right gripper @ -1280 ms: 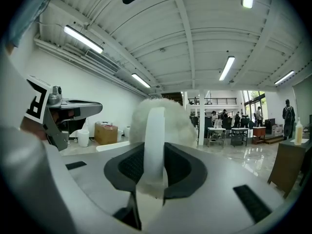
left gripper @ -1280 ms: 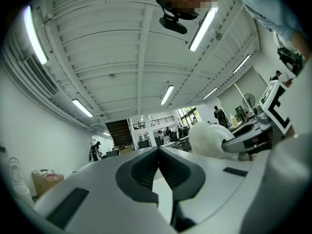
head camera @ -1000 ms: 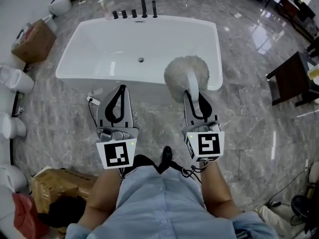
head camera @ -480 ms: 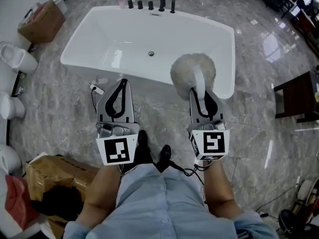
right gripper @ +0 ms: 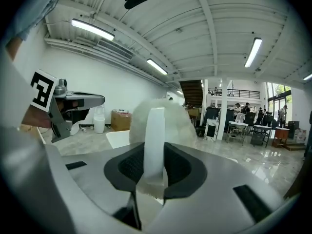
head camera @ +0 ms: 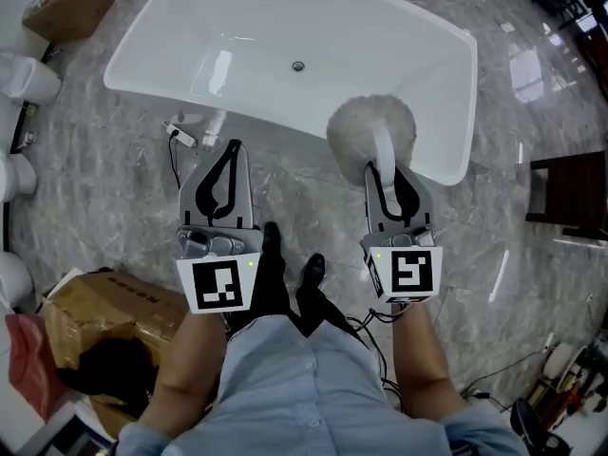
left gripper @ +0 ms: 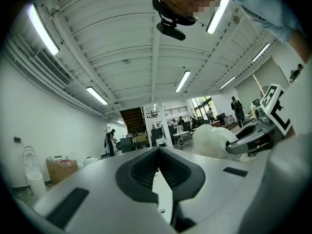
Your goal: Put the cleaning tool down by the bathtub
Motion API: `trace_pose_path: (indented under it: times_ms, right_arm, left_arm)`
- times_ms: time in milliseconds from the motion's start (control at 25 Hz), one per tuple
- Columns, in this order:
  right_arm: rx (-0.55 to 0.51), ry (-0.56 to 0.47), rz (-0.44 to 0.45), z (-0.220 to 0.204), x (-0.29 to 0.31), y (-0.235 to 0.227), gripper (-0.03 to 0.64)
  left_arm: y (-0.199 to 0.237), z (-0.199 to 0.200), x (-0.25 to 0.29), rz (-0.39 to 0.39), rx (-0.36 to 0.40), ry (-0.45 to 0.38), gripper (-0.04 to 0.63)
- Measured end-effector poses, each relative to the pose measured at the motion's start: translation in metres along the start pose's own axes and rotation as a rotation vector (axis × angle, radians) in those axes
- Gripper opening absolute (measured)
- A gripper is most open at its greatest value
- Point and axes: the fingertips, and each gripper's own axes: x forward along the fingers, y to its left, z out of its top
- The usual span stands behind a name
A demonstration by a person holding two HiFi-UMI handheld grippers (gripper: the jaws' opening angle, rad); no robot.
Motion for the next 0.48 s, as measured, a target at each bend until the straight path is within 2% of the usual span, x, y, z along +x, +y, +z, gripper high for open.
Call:
trace_pose_path:
  times_ms: [320, 480]
  right_arm:
    - [-0.01, 0.101, 0.107, -0.061, 0.044, 0.036, 0.104]
    - [-0.008, 0.096, 0.141, -0.09, 0.065, 0.055, 0.104]
  left_arm:
    - [0.015, -0.078, 0.016, 0.0, -0.017, 0.095, 0.015]
    - [0.021, -0.118, 0.02, 0.01, -0.045, 0.13, 0.015]
